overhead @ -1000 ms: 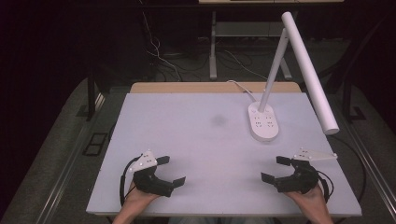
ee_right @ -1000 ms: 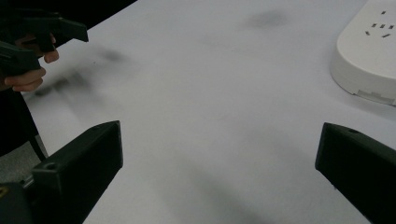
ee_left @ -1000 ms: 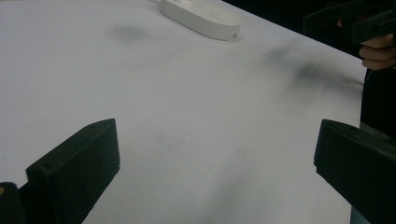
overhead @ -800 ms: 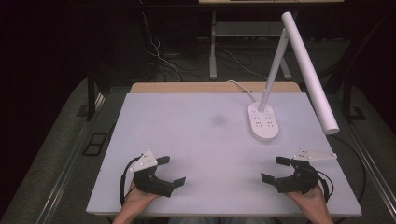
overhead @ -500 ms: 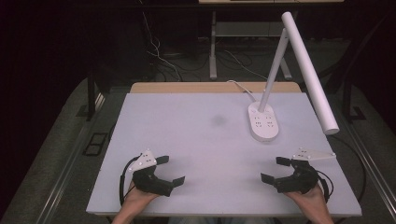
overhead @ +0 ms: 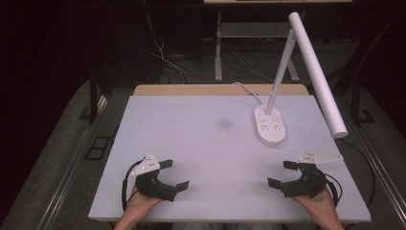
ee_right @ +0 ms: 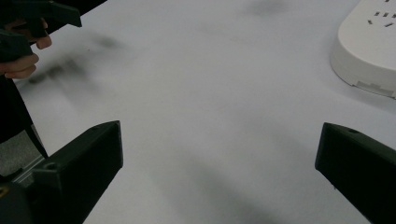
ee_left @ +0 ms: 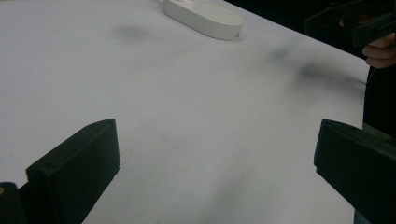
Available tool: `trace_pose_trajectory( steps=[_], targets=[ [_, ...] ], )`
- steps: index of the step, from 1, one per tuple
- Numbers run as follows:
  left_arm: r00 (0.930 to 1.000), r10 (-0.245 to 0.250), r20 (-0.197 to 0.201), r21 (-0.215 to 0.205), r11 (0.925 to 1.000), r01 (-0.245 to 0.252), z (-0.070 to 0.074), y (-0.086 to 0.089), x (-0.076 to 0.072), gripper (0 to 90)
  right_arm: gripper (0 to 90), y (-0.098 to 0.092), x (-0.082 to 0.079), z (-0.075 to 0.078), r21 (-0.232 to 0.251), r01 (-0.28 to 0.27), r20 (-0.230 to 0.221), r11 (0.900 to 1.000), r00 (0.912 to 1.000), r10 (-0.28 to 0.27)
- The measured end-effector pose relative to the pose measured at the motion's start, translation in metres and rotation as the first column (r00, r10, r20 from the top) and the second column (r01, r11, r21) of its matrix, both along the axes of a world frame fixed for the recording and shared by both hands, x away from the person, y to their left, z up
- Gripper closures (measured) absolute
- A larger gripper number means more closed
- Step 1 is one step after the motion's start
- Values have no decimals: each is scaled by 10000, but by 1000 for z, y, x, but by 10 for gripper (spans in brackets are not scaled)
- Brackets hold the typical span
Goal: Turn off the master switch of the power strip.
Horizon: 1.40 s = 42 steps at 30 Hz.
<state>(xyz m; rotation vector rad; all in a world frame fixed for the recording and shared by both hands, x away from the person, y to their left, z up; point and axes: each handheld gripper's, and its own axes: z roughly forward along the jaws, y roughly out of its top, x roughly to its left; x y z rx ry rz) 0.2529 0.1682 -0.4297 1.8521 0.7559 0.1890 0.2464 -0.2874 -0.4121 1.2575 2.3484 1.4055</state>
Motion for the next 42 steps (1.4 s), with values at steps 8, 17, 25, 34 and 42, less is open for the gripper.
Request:
trace_pose_trajectory(
  steps=[8,17,25,34,42],
  targets=[
    [10000,21,83,10,10000,-21,1,2,0,0,2,1,6,3,-131,-65,-133,9999,9999,63],
    [10000,17,60,25,10000,-17,1,2,0,0,2,4,15,10,-307,-258,-117,9992,9996,254],
    [10000,14,62,43,10000,-15,1,2,0,0,2,8,24,22,-541,-459,-93,9975,9989,455],
    [10000,12,52,60,10000,-12,0,2,0,0,2,10,35,32,-657,-493,-38,9966,9988,491],
    [10000,61,39,-1,10000,-61,0,3,0,0,2,13,47,40,-795,-523,-6,9955,9986,524]
  ],
)
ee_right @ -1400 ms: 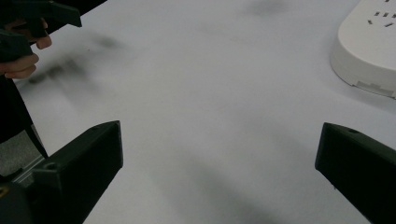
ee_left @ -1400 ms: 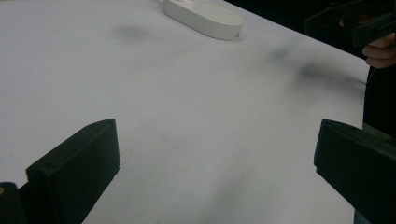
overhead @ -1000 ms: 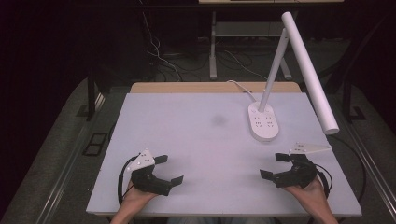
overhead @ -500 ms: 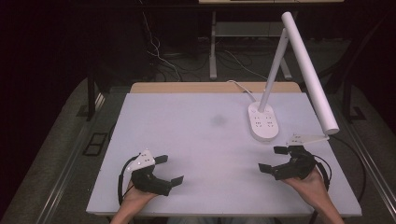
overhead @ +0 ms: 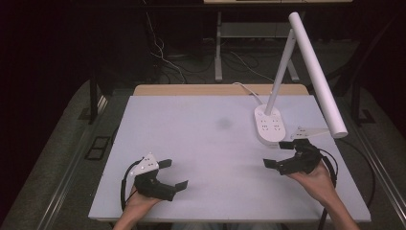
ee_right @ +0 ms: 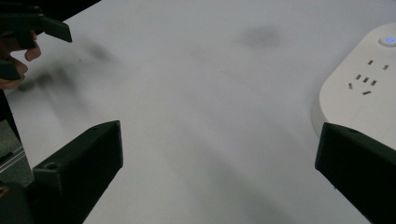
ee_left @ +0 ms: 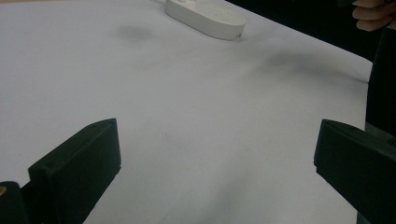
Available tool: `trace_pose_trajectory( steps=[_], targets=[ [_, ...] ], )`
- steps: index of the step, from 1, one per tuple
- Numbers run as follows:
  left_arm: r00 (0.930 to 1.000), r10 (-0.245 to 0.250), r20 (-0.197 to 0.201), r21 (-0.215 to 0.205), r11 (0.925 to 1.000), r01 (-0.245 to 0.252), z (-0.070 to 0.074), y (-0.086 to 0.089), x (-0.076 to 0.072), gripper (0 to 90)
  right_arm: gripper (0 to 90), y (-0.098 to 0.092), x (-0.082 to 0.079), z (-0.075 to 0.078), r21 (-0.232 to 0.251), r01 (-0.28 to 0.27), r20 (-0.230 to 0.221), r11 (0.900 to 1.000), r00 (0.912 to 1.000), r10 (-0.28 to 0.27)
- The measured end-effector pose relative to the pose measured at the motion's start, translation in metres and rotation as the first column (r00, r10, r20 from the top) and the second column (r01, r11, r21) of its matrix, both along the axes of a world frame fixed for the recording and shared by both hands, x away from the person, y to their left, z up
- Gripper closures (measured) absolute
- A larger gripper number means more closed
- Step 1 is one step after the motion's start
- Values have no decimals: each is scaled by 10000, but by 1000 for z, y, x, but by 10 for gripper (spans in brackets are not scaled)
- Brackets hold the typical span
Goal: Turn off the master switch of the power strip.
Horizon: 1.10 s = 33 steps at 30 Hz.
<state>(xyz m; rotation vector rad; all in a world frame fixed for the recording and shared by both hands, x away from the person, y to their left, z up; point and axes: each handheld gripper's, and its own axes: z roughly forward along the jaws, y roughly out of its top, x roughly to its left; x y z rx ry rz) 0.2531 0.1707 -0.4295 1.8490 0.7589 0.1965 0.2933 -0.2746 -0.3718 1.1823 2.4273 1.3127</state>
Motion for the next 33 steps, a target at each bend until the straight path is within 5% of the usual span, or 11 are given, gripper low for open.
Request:
trace_pose_trajectory(
  steps=[33],
  targets=[
    [10000,18,-55,-13,10000,-19,-1,1,1,0,2,16,48,15,-917,-34,169,9958,9998,50]
  ],
)
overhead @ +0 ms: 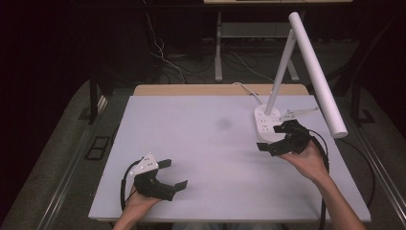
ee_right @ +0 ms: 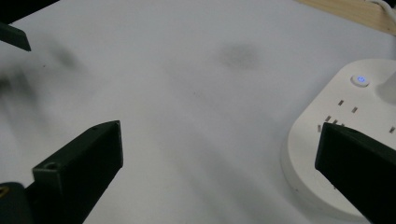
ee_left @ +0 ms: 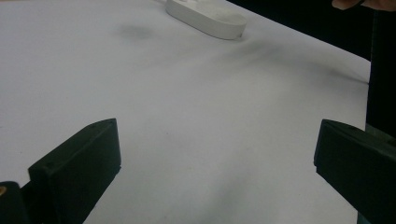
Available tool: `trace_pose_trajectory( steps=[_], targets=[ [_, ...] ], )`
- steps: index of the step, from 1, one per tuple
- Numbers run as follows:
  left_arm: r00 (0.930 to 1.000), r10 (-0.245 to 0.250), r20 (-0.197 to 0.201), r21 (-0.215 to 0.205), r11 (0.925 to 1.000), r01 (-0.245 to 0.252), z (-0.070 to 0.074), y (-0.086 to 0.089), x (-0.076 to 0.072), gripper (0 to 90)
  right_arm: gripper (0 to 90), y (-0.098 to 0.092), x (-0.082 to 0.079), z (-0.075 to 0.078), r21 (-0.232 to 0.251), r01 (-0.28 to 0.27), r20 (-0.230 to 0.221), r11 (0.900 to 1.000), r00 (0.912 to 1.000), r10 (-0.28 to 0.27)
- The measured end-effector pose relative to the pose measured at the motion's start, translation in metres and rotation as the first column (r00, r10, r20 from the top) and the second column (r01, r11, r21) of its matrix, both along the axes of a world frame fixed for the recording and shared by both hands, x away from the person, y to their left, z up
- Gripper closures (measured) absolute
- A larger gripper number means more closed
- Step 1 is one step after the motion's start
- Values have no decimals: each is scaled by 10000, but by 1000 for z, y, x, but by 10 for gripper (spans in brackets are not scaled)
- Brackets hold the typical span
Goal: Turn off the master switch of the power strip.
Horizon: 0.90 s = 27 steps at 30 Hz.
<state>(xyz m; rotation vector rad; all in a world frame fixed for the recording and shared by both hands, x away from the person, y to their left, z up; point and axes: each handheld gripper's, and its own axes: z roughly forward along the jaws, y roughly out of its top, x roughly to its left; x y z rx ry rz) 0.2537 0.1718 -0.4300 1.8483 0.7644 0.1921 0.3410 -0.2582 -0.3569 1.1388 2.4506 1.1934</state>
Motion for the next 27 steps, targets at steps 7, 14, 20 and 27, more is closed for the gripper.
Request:
trace_pose_trajectory(
  steps=[7,14,20,27],
  targets=[
    [10000,-2,5,-20,10000,2,0,0,0,0,2,2,12,2,-178,115,20,9998,9999,-115],
    [10000,11,-5,-18,10000,-11,0,1,0,0,2,1,21,4,-268,189,47,9995,9998,-188],
    [10000,-16,-17,-11,10000,16,0,1,0,0,2,3,30,6,-385,164,138,9991,9998,-159],
    [10000,-22,-13,-4,10000,22,0,0,0,0,2,7,43,5,-729,184,145,9972,9997,-174]
  ],
)
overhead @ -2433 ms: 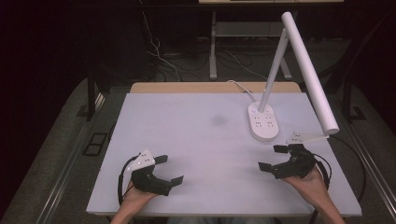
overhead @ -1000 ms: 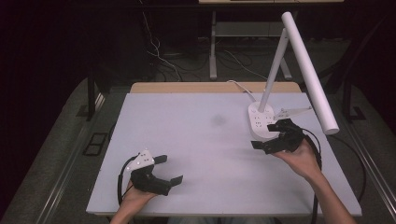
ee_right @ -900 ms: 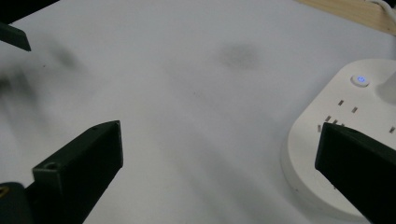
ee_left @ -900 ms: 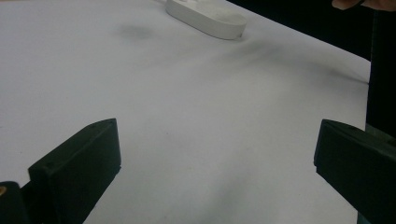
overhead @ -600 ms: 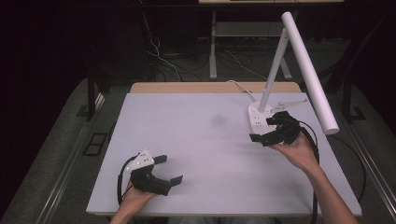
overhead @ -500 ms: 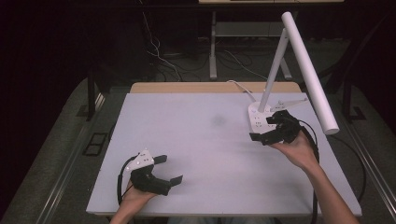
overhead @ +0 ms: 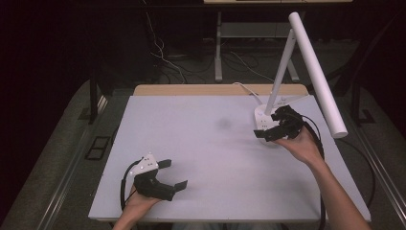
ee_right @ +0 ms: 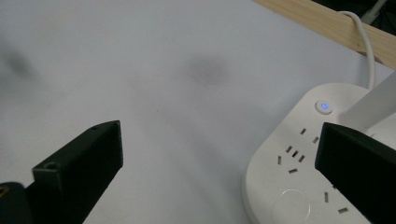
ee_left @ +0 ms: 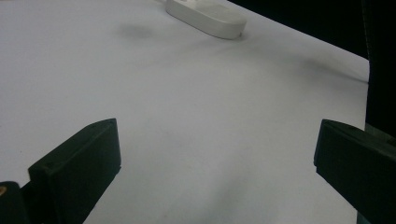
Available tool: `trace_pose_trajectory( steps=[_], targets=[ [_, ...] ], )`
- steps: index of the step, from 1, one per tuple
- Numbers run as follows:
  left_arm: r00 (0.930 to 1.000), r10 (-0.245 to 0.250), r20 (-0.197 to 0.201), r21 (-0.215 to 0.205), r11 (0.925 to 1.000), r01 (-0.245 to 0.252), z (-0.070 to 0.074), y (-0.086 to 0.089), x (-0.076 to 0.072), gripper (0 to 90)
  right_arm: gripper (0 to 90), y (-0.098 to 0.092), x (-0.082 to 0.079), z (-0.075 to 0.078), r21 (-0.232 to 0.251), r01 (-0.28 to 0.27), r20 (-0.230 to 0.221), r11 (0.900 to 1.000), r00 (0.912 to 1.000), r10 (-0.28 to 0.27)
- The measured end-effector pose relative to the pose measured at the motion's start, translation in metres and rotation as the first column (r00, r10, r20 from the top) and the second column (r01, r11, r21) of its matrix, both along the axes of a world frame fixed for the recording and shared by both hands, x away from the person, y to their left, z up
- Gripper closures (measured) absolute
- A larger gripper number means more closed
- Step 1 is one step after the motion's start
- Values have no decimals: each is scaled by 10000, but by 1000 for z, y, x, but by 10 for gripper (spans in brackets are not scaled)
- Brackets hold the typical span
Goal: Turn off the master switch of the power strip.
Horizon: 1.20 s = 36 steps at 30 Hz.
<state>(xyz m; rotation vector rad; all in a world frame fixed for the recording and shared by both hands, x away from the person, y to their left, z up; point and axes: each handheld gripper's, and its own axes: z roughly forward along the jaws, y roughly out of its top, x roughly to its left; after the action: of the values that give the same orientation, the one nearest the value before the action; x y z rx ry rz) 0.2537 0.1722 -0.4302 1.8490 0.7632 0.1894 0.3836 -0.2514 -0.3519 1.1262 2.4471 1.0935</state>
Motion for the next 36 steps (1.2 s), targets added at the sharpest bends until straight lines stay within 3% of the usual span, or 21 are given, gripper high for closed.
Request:
trace_pose_trajectory(
  steps=[8,9,22,24,26,29,36],
  targets=[
    [9999,-117,45,34,9999,117,1,-2,-1,0,70,3,18,-7,-508,108,-192,9987,9997,-118],
    [9999,-119,34,-12,9999,119,1,-2,-1,0,112,3,19,-7,-553,84,-180,9984,9998,-95],
    [9999,-132,44,-41,9999,132,1,-2,-1,0,245,3,38,-12,-812,98,-76,9966,9999,-104],
    [9999,-120,34,-56,9999,120,1,-1,-1,0,341,2,42,-11,-915,20,131,9958,9999,-8],
    [9999,-127,33,-44,9999,127,1,-1,-1,0,358,2,43,-11,-1019,91,184,9948,9998,-73],
    [9999,-125,27,-30,9999,125,1,-1,-1,0,460,2,48,-11,-1297,164,418,9914,9991,-111],
    [10000,-80,39,-62,9999,81,1,0,0,0,638,3,59,-12,-1239,286,498,9919,9985,-225]
  ],
)
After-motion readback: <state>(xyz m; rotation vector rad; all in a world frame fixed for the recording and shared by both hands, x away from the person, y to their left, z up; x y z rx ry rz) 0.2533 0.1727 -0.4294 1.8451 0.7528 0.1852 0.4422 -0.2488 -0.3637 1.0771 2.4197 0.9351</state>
